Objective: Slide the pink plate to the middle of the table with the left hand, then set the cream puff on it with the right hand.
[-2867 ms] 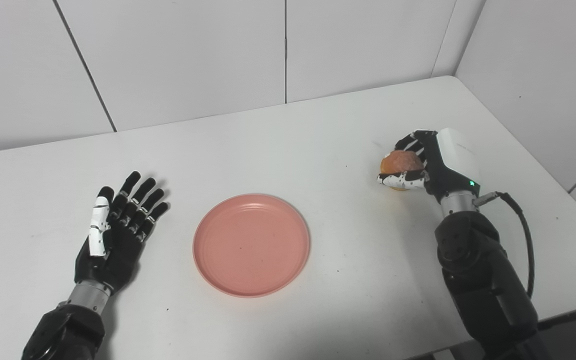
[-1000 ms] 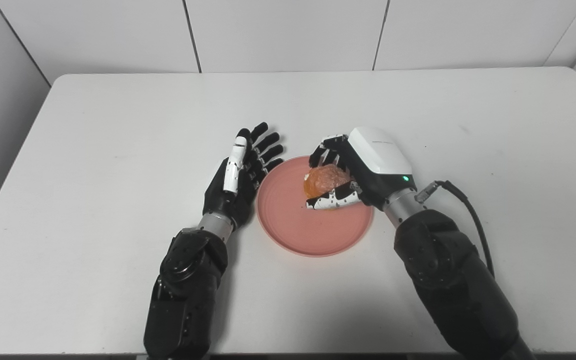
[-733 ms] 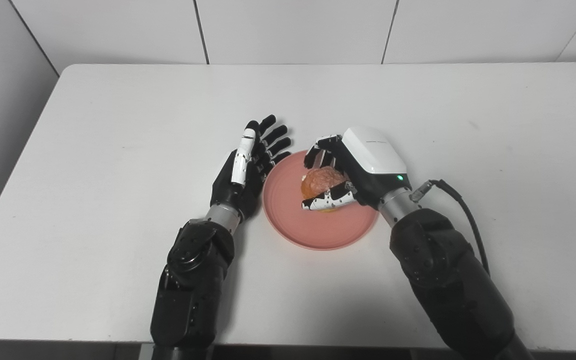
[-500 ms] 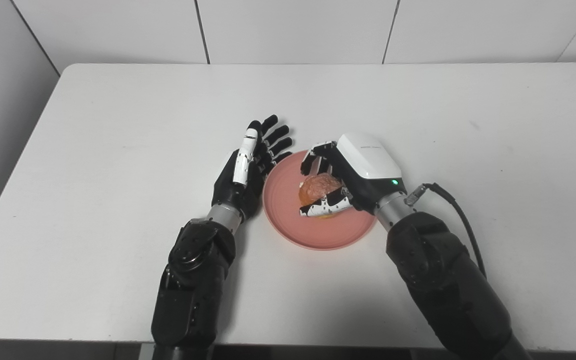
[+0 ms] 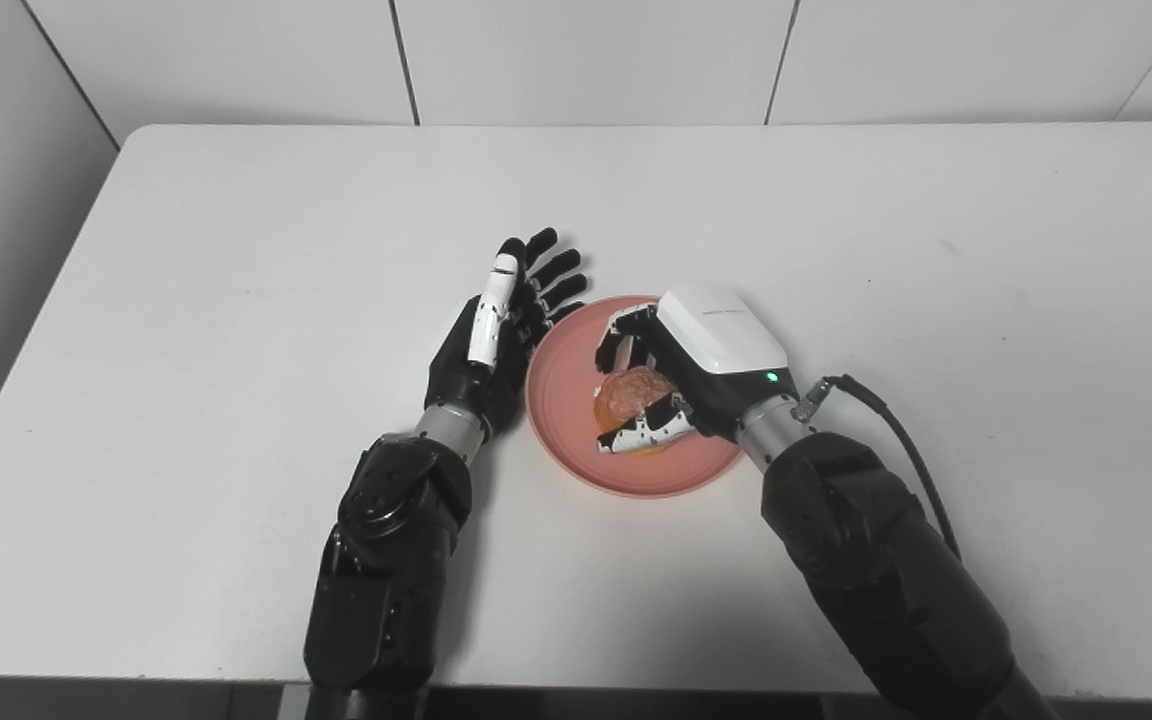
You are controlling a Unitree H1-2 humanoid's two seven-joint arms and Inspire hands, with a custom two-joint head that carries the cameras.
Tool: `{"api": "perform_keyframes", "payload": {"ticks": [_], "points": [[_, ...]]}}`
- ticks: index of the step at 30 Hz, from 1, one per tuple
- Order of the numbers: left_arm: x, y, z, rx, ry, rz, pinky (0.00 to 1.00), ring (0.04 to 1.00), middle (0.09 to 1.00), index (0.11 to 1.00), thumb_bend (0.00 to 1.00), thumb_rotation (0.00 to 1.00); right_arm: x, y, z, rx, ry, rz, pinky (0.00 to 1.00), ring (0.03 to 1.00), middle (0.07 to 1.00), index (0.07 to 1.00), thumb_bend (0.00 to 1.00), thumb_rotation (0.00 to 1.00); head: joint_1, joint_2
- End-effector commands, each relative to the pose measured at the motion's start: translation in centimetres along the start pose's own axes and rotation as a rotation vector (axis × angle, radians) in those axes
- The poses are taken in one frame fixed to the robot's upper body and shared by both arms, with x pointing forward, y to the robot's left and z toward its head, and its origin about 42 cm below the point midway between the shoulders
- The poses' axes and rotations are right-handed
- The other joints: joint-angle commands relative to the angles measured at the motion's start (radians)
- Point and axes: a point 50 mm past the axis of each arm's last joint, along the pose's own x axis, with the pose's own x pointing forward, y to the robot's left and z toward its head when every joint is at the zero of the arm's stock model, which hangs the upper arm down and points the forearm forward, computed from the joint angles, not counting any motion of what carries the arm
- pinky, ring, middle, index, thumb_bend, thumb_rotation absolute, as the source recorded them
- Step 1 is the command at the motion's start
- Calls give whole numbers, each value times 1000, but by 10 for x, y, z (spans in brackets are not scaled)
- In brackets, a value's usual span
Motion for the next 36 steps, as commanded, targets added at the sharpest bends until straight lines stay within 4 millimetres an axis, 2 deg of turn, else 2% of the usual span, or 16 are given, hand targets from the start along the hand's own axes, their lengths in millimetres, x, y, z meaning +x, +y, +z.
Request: {"api": "perform_keyframes", "payload": {"ticks": [1, 14, 15, 16, 17, 20, 24, 30, 36], "points": [[3, -5, 5, -3, -3, -5, 858, 881, 891, 905, 446, 1000, 3, -9, 6, -26, -55, -31, 186, 266, 358, 490, 513, 133, 1, 1], [3, -4, 6, -5, -5, -1, 853, 878, 890, 906, 451, 1000, 3, -11, 8, -26, -33, -26, 179, 262, 361, 490, 518, 144, -5, 1], [3, -4, 6, -5, -6, 0, 853, 879, 890, 905, 452, 1000, 2, -12, 9, -24, -33, -29, 184, 272, 383, 564, 630, 187, -6, 2], [3, -4, 6, -4, -7, -1, 853, 880, 891, 906, 453, 1000, 2, -14, 10, -26, -31, -30, 195, 291, 409, 629, 723, 233, -6, 2], [3, -4, 6, -4, -8, -2, 854, 881, 892, 908, 454, 1000, 1, -15, 11, -31, -30, -27, 223, 333, 453, 662, 765, 262, -6, 2], [3, -3, 7, 0, -7, -4, 858, 883, 893, 908, 457, 1000, 0, -18, 13, -41, -32, -16, 471, 628, 714, 769, 860, 360, -6, 3], [3, -2, 7, 1, -5, -6, 867, 889, 896, 908, 462, 1000, -3, -22, 13, -53, -54, -5, 559, 704, 779, 829, 896, 434, -8, 3], [2, -2, 9, -7, -10, -2, 858, 888, 892, 899, 450, 1000, -5, -27, 13, -53, -58, 8, 612, 761, 855, 890, 939, 512, -14, 3], [2, -3, 10, -7, -12, 4, 842, 880, 889, 894, 444, 1000, -8, -33, 12, -40, -56, 0, 651, 806, 891, 917, 968, 561, -13, 2]]}}
